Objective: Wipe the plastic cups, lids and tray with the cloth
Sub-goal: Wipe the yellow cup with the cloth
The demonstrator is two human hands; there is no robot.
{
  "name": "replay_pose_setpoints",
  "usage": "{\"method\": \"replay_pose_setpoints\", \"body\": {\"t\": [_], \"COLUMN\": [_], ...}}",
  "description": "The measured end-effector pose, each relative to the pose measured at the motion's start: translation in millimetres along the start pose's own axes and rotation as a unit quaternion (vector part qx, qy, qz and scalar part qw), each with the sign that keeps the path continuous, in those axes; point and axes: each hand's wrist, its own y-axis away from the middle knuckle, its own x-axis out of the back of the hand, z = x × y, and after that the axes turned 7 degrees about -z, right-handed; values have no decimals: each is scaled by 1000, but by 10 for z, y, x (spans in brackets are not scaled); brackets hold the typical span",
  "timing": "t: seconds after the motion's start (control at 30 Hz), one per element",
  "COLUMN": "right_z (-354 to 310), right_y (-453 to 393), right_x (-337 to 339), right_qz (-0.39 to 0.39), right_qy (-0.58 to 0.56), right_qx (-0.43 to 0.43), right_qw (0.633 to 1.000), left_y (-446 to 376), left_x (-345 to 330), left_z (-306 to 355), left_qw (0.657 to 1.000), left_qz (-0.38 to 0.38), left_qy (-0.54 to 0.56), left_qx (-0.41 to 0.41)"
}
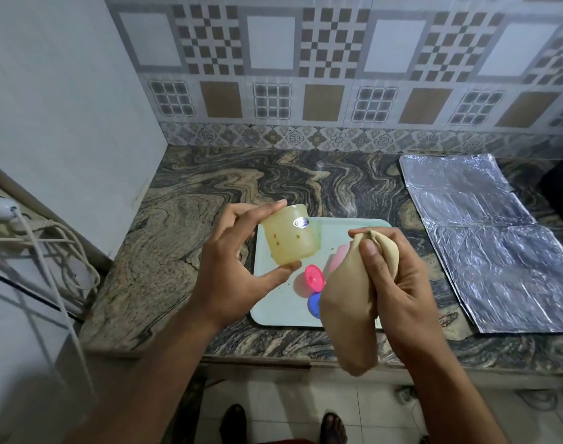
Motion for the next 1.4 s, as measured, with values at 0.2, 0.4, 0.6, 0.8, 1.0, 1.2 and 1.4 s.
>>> {"method": "replay_pose_setpoints", "body": {"t": [0.2, 0.4, 0.6, 0.8, 1.0, 1.2, 1.4], "right_z": [-179, -330, -376, -433, -405, -431, -429], "right_y": [11, -25, -3, -70, -211, -324, -479], "right_x": [-16, -56, -136, -261, -351, -404, -431], "right_qz": [-2, 29, 39, 94, 65, 85, 144], "right_qy": [-38, 52, 115, 264, 341, 310, 221], "right_qx": [8, 55, 143, 216, 255, 239, 176], "right_qw": [999, 997, 982, 935, 902, 916, 948], "left_y": [-84, -147, -187, -185, -181, -154, -124], "left_x": [69, 101, 139, 150, 153, 197, 191], "left_z": [198, 273, 341, 420, 546, 538, 502], "left_qw": [999, 999, 999, 997, 994, 994, 998], "left_qz": [16, 15, 9, -5, 11, 41, 46], "left_qy": [-19, -24, -46, -72, -101, -85, -16], "left_qx": [-25, -29, -24, -23, -52, -63, -45]}}
